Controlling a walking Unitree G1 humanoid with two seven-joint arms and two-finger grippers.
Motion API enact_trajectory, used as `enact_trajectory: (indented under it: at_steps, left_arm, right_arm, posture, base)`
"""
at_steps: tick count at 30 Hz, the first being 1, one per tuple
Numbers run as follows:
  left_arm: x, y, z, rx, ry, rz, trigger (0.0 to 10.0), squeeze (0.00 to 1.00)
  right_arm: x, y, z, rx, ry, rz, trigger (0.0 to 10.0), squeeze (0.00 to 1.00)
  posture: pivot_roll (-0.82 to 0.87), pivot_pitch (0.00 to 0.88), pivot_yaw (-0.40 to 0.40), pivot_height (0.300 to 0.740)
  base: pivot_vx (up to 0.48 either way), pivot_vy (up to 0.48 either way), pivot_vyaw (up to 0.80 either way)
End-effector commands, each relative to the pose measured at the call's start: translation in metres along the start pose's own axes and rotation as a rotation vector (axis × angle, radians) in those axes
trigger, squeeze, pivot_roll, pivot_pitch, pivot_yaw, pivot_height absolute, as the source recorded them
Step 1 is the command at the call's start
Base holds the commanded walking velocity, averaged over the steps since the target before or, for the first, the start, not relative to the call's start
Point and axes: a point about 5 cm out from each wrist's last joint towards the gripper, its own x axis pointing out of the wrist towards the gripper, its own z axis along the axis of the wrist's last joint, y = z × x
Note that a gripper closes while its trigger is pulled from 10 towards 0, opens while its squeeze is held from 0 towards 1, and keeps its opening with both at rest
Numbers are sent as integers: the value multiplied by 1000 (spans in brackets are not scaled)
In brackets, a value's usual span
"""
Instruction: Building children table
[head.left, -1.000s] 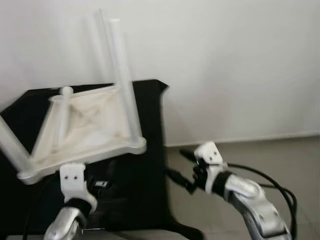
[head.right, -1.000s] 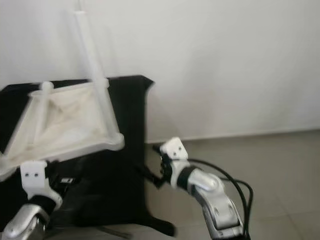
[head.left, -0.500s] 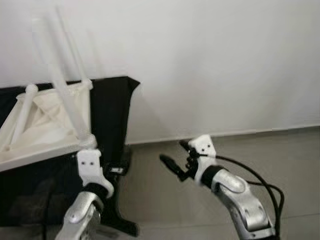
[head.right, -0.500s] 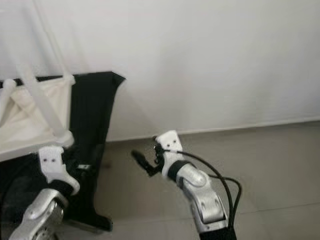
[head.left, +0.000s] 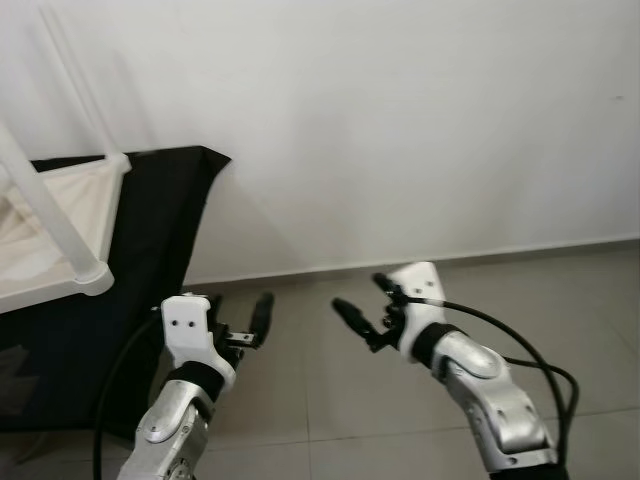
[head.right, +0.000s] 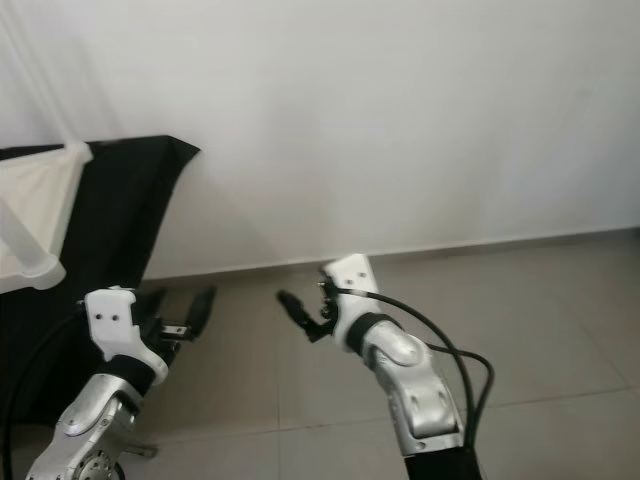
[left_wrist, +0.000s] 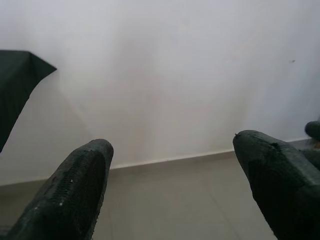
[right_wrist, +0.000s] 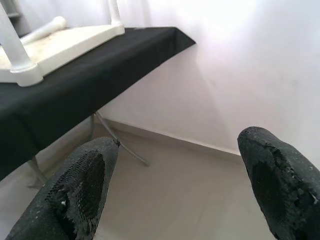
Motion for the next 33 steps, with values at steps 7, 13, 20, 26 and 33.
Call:
enact_trajectory:
  at_steps: [7, 13, 20, 26, 33]
  left_arm:
    - [1, 8, 1, 55, 20, -74, 10000, 0]
    - [1, 7, 4, 43, 13, -98, 10000, 0]
    - [0, 9, 8, 29, 3, -98, 10000, 0]
    - [-1, 13, 9, 17, -6, -75, 10000, 0]
    - [0, 15, 11, -1, -15, -64, 10000, 0]
  right_arm:
    - [7, 19, 15, 20, -69, 83, 10000, 0]
    - [7, 17, 14, 34, -69, 67, 10000, 0]
    - [10, 18, 9, 28, -60, 62, 10000, 0]
    - [11, 18, 11, 42, -60, 72, 10000, 0]
    - [14, 16, 12, 48, -60, 76, 10000, 0]
  posture:
    - [-115, 0, 44, 740]
    - [-118, 0, 60, 740]
    - [-96, 0, 67, 740]
    - [-98, 4, 62, 740]
    - [-98, 12, 58, 740]
  base:
    - [352, 0, 0]
    - [409, 0, 0]
    - [411, 0, 0]
    - [412, 0, 0]
    - [412, 0, 0]
